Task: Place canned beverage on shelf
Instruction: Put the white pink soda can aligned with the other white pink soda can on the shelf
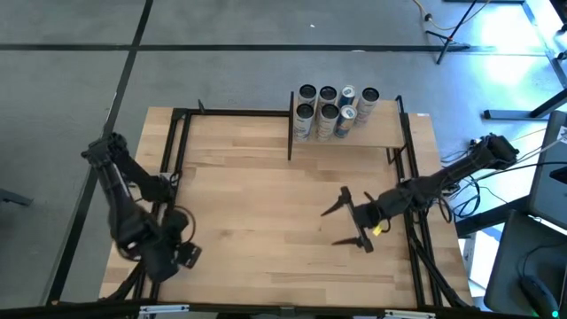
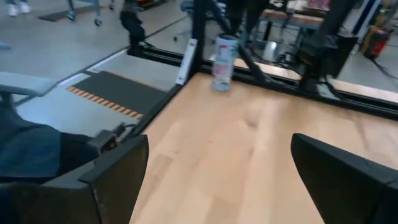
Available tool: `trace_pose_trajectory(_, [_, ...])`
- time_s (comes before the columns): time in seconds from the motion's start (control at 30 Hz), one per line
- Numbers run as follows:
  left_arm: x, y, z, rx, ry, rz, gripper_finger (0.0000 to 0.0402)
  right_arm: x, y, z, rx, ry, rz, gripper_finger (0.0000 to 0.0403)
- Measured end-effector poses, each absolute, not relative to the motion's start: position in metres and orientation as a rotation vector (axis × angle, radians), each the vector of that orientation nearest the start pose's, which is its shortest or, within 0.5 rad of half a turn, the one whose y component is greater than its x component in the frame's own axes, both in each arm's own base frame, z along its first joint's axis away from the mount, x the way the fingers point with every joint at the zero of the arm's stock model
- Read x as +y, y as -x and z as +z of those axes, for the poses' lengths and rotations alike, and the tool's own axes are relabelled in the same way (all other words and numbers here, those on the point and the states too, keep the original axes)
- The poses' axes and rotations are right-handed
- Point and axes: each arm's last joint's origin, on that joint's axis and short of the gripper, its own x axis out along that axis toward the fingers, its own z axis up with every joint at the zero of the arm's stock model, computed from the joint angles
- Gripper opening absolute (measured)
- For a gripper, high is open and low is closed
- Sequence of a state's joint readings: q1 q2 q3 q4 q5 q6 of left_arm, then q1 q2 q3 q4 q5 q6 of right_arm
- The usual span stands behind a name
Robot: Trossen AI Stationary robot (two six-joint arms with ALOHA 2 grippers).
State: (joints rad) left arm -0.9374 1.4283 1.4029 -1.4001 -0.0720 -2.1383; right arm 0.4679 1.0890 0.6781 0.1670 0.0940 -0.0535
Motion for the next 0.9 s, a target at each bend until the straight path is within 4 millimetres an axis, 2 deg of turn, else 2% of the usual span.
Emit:
trace_pose_trajectory(0.13, [-0.214,-0.129,0.315,1.339,1.067,0.887,0.0279,0.118,-0.218,0.268,0.199,0.116,0.414,0.0376])
trace_pose_trajectory(0.3, [-0.233,-0.117,0.302,1.392,1.026,0.949,0.0279,0.123,-0.217,0.268,0.193,0.115,0.434,0.0376])
trace_pose_trajectory(0.5, [-0.245,-0.120,0.291,1.399,0.992,0.938,0.0279,0.123,-0.218,0.269,0.186,0.096,0.429,0.0376])
trace_pose_trajectory(0.73, [-0.251,-0.119,0.285,1.403,0.959,0.945,0.0278,0.123,-0.218,0.269,0.182,0.099,0.429,0.0376])
trace_pose_trajectory(0.9, [-0.256,-0.121,0.278,1.424,0.901,0.922,0.0256,0.122,-0.218,0.269,0.185,0.100,0.428,0.0376])
